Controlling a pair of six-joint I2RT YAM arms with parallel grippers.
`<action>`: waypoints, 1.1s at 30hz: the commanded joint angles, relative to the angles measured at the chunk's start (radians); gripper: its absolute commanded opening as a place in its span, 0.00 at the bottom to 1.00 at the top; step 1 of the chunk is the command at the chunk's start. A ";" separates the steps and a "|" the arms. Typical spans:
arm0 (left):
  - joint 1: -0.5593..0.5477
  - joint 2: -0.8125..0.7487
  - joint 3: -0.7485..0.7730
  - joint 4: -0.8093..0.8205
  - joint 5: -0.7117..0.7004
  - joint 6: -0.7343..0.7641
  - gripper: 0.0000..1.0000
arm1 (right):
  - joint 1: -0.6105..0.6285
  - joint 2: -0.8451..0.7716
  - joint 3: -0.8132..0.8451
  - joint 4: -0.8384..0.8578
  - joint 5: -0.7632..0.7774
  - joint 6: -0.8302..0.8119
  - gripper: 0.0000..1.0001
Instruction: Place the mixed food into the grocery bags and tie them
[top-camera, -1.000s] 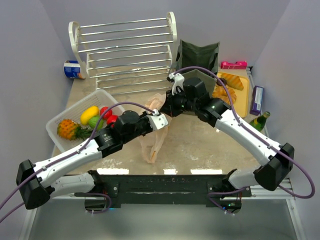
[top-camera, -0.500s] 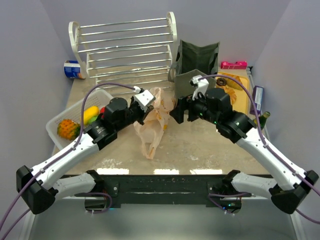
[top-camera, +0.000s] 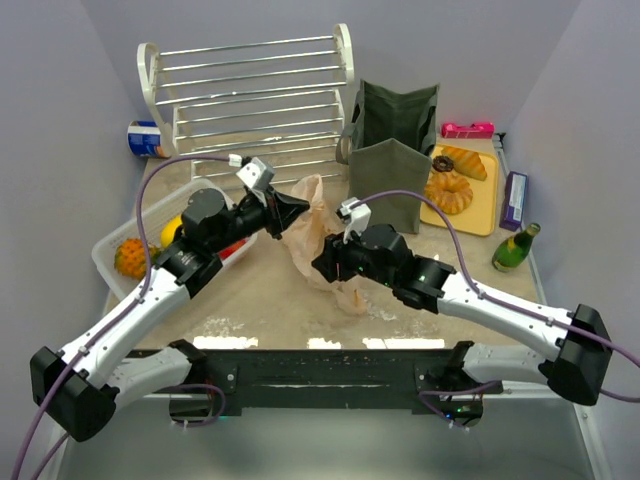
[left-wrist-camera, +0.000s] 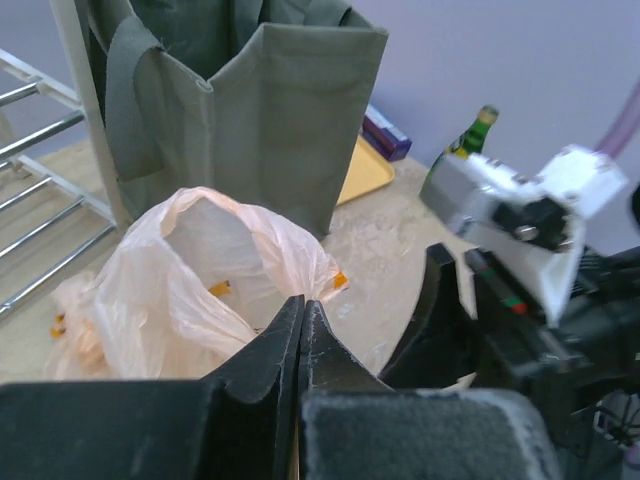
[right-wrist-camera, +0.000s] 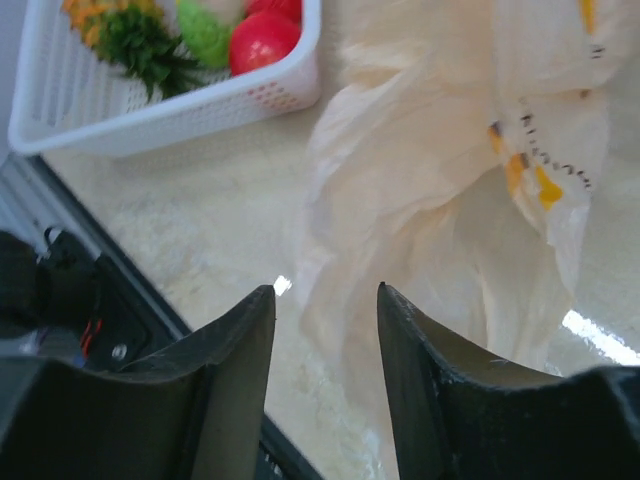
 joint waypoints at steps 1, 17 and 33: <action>0.017 -0.051 -0.018 0.157 0.088 -0.167 0.00 | -0.001 0.012 -0.066 0.279 0.180 0.074 0.45; 0.017 -0.068 0.021 0.325 0.303 -0.298 0.00 | -0.012 0.325 -0.089 0.534 0.130 0.079 0.46; 0.020 -0.251 0.269 0.060 0.077 -0.125 0.00 | -0.173 0.405 -0.088 0.211 0.202 0.113 0.87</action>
